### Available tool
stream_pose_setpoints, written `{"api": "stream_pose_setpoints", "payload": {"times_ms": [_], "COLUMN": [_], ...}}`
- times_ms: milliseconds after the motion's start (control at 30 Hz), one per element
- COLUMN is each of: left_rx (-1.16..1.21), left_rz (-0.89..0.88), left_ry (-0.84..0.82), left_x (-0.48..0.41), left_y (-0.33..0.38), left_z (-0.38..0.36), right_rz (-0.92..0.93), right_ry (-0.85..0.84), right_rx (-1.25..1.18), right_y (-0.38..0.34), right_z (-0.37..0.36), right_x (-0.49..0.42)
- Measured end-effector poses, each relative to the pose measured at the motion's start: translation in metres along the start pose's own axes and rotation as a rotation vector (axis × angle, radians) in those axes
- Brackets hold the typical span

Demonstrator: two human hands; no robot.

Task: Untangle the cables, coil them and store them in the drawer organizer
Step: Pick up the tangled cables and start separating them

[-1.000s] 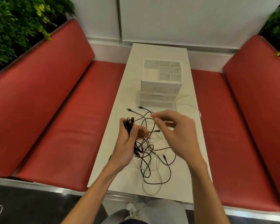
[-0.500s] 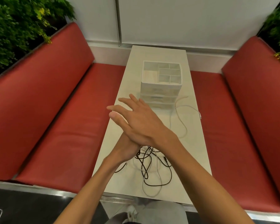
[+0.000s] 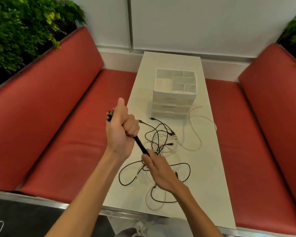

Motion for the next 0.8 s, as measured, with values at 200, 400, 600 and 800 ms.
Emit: {"api": "stream_pose_setpoints", "payload": {"times_ms": [200, 400, 600, 800], "left_rx": [0.250, 0.130, 0.153, 0.007], "left_rz": [0.195, 0.156, 0.103, 0.083], "left_ry": [-0.038, -0.052, -0.010, 0.002], "left_x": [0.010, 0.017, 0.010, 0.009], "left_y": [-0.018, -0.036, -0.022, -0.005], "left_z": [-0.006, 0.003, 0.024, 0.049], "right_rz": [0.016, -0.021, 0.078, -0.084], "right_ry": [0.054, 0.174, -0.073, -0.179], "right_rx": [-0.069, -0.218, 0.017, -0.098], "right_y": [0.001, -0.044, -0.032, 0.019], "right_z": [0.014, 0.032, 0.024, 0.031], "right_x": [0.004, -0.011, -0.017, -0.007]}}
Point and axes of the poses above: each hand's wrist, its own x-axis away from the middle knuckle, its own z-axis out of the back of the hand, y = z × x, the point moved 1 cm from there along -x, towards the middle knuckle, and after that the axes turned 13 degrees about y, right-handed, at the moved point
